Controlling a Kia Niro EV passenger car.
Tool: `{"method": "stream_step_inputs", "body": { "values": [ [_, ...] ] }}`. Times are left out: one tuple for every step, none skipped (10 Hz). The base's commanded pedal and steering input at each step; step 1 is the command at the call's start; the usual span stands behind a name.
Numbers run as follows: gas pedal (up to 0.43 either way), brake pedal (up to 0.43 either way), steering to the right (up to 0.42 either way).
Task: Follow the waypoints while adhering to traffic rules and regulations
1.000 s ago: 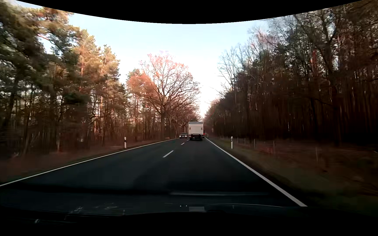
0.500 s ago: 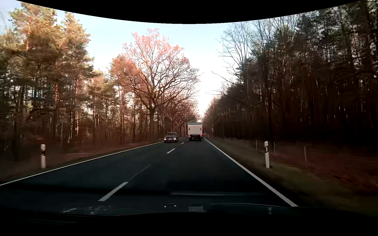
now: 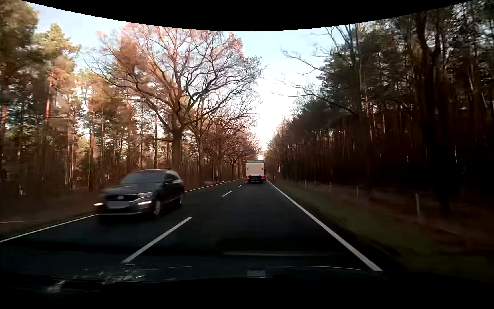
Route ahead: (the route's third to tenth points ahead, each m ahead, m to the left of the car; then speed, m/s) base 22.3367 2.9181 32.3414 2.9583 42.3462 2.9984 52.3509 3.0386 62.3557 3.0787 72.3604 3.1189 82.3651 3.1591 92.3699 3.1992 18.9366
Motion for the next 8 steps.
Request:
{"method": "stream_step_inputs", "body": {
  "values": [
    [0.138, 0.000, -0.003],
    [0.138, 0.000, -0.003],
    [0.138, 0.000, -0.003],
    [0.138, 0.000, -0.003],
    [0.138, 0.000, -0.003],
    [0.138, 0.000, -0.003],
    [0.138, 0.000, -0.003],
    [0.138, 0.000, -0.003]
  ]
}}
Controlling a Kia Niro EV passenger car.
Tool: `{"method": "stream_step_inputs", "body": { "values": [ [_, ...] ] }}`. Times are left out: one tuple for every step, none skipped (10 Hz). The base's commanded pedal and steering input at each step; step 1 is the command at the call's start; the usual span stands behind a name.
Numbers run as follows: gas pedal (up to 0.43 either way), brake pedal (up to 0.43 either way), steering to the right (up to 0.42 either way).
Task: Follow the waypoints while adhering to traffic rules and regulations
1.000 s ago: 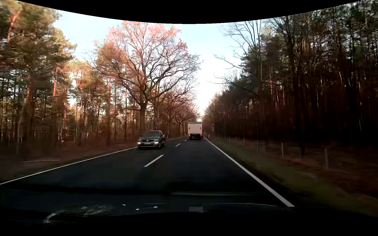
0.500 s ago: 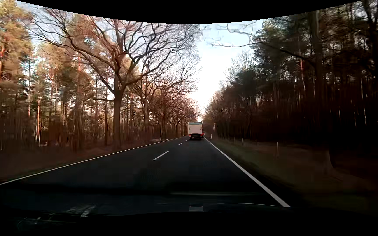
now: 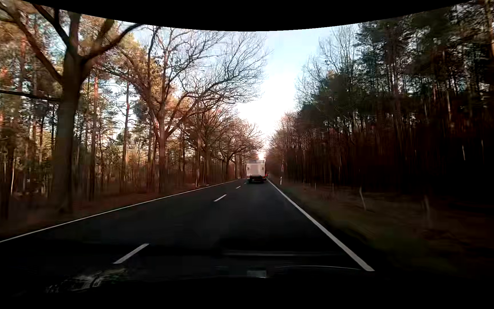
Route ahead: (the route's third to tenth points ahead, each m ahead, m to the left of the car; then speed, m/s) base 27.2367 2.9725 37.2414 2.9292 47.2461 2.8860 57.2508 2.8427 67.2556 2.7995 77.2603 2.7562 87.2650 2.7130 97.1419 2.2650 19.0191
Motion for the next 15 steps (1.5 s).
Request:
{"method": "stream_step_inputs", "body": {
  "values": [
    [0.138, 0.000, -0.003],
    [0.138, 0.000, -0.003],
    [0.138, 0.000, -0.003],
    [0.138, 0.000, -0.003],
    [0.138, 0.000, -0.003],
    [0.138, 0.000, -0.003],
    [0.138, 0.000, -0.003],
    [0.138, 0.000, -0.003],
    [0.138, 0.000, -0.003],
    [0.138, 0.000, -0.003],
    [0.138, 0.000, -0.003],
    [0.138, 0.000, -0.003],
    [0.138, 0.000, -0.003],
    [0.138, 0.000, -0.003],
    [0.138, 0.000, -0.003]
  ]
}}
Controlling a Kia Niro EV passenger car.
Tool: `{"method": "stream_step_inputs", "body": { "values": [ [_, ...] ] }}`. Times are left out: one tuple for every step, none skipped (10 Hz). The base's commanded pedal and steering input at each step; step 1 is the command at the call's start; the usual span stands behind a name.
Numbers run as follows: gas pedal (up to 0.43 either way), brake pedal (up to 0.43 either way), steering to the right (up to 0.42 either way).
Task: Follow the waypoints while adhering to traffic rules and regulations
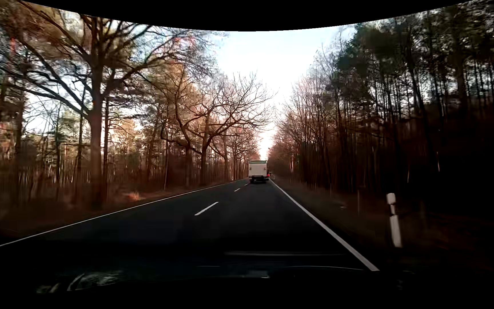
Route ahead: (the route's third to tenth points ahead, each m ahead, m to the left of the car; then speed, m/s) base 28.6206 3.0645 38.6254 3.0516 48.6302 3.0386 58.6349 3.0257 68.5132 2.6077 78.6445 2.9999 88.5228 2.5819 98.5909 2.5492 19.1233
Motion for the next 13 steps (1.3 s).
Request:
{"method": "stream_step_inputs", "body": {
  "values": [
    [0.138, 0.000, -0.003],
    [0.130, 0.000, -0.003],
    [0.130, 0.000, -0.002],
    [0.130, 0.000, -0.002],
    [0.130, 0.000, -0.001],
    [0.130, 0.000, -0.001],
    [0.130, 0.000, -0.001],
    [0.130, 0.000, -0.001],
    [0.130, 0.000, -0.001],
    [0.130, 0.000, -0.001],
    [0.130, 0.000, 0.000],
    [0.130, 0.000, 0.000],
    [0.130, 0.000, 0.000]
  ]
}}
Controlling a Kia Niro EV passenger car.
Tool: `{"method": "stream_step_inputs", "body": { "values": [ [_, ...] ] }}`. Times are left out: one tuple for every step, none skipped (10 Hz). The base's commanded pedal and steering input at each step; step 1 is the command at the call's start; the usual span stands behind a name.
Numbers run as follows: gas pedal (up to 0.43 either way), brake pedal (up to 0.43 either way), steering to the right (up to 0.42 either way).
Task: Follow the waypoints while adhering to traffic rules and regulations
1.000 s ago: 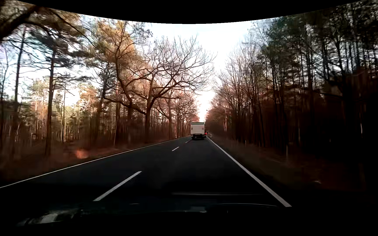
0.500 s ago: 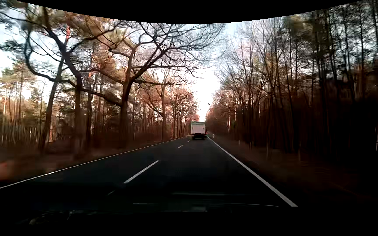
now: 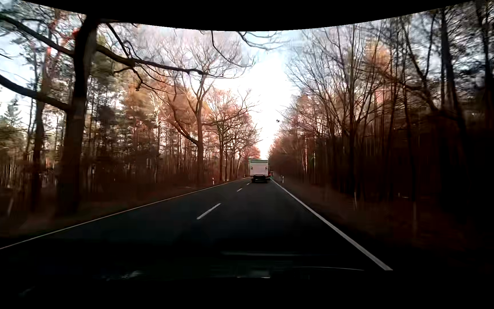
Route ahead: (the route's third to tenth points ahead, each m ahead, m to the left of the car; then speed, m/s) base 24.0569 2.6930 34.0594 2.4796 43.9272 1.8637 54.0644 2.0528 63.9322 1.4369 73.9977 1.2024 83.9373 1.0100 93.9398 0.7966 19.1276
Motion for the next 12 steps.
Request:
{"method": "stream_step_inputs", "body": {
  "values": [
    [0.130, 0.000, 0.000],
    [0.130, 0.000, 0.000],
    [0.130, 0.000, 0.000],
    [0.130, 0.000, 0.000],
    [0.130, 0.000, 0.000],
    [0.130, 0.000, 0.000],
    [0.130, 0.000, 0.000],
    [0.130, 0.000, 0.000],
    [0.130, 0.000, 0.000],
    [0.130, 0.000, 0.000],
    [0.130, 0.000, 0.000],
    [0.130, 0.000, 0.000]
  ]
}}
